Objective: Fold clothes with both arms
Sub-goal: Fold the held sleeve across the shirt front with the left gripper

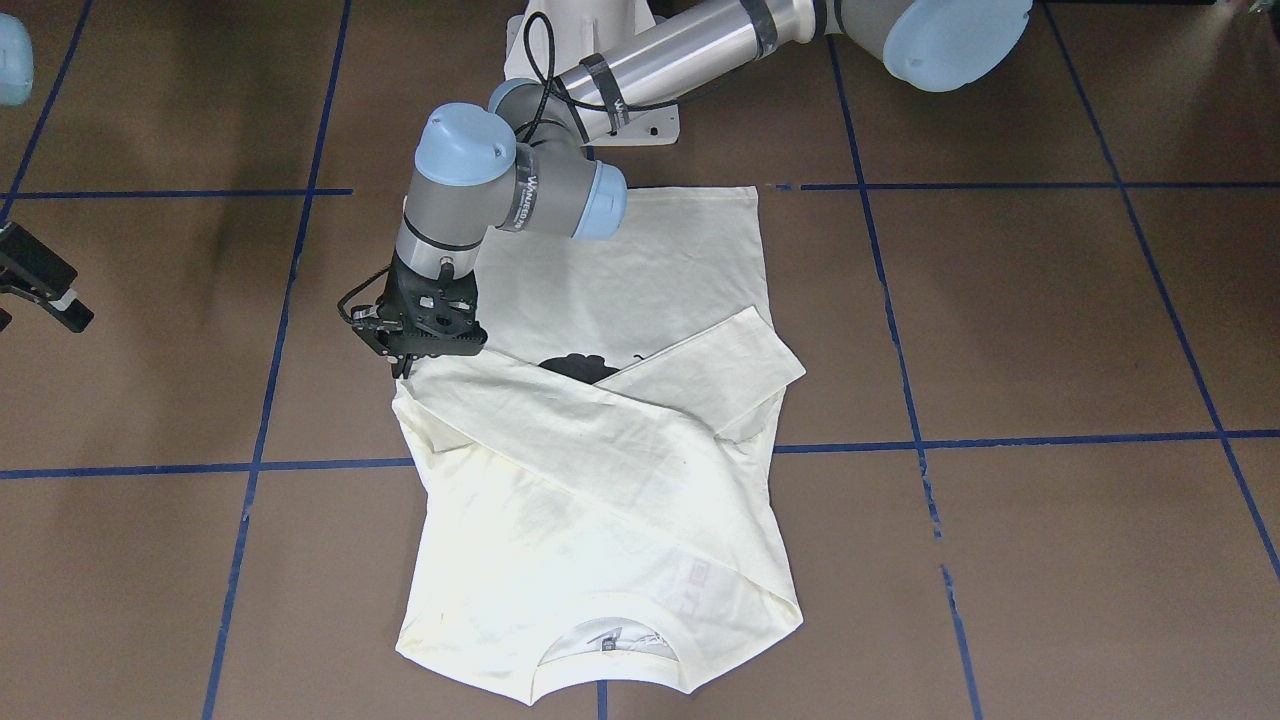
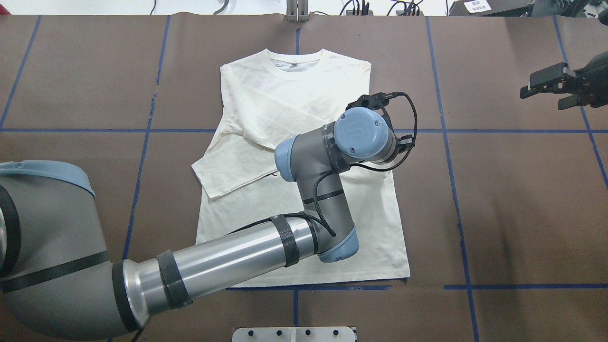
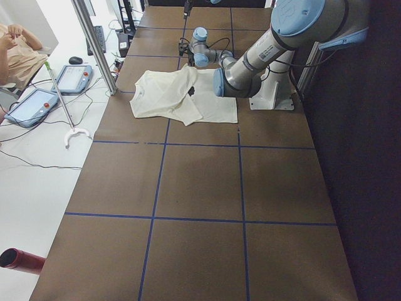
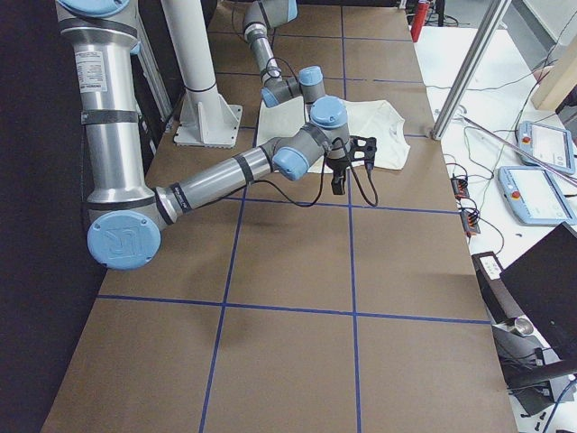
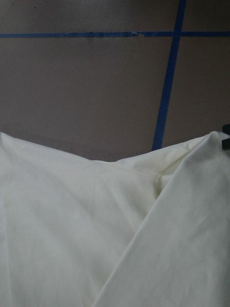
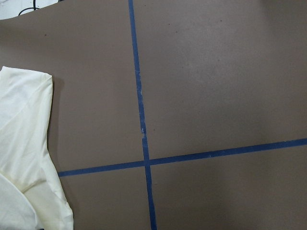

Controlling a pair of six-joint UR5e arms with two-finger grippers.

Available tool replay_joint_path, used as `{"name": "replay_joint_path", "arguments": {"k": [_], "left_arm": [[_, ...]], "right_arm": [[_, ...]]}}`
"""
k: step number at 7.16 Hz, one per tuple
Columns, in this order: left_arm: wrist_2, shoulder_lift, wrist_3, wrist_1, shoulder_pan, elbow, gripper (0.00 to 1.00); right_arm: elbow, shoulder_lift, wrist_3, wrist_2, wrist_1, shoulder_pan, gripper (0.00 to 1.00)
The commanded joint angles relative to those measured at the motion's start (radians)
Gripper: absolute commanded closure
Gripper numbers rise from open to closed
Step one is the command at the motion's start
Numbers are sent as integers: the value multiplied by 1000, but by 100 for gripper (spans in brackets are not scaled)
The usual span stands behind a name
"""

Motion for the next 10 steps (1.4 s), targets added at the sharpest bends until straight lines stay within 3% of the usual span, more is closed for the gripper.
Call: {"name": "replay_joint_path", "arguments": {"k": [1, 2, 3, 4, 5, 6, 8, 9, 10], "left_arm": [[3, 0, -25, 1, 20, 1, 85], [3, 2, -25, 1, 16, 1, 55], [3, 2, -27, 1, -10, 0, 36], [-29, 5, -24, 17, -62, -37, 34], [-149, 95, -17, 115, -110, -184, 34], [-223, 252, 5, 219, -171, -430, 34], [-230, 545, 158, 376, -223, -871, 35], [-235, 625, 236, 422, -247, -967, 36], [-287, 669, 245, 436, -263, -985, 42]], "right_arm": [[5, -1, 7, 0, 0, -1, 0], [2, -1, 8, 0, -1, -2, 0], [1, -1, 8, 0, -1, -2, 0], [-1, 5, 11, -6, -1, -17, 0], [5, 22, 68, -22, -1, -69, 0], [37, 36, 214, -60, -1, -147, 0], [115, 25, 495, -150, -1, -366, 0], [149, 25, 605, -334, -3, -548, 0], [178, 25, 704, -512, -10, -705, 0]]}}
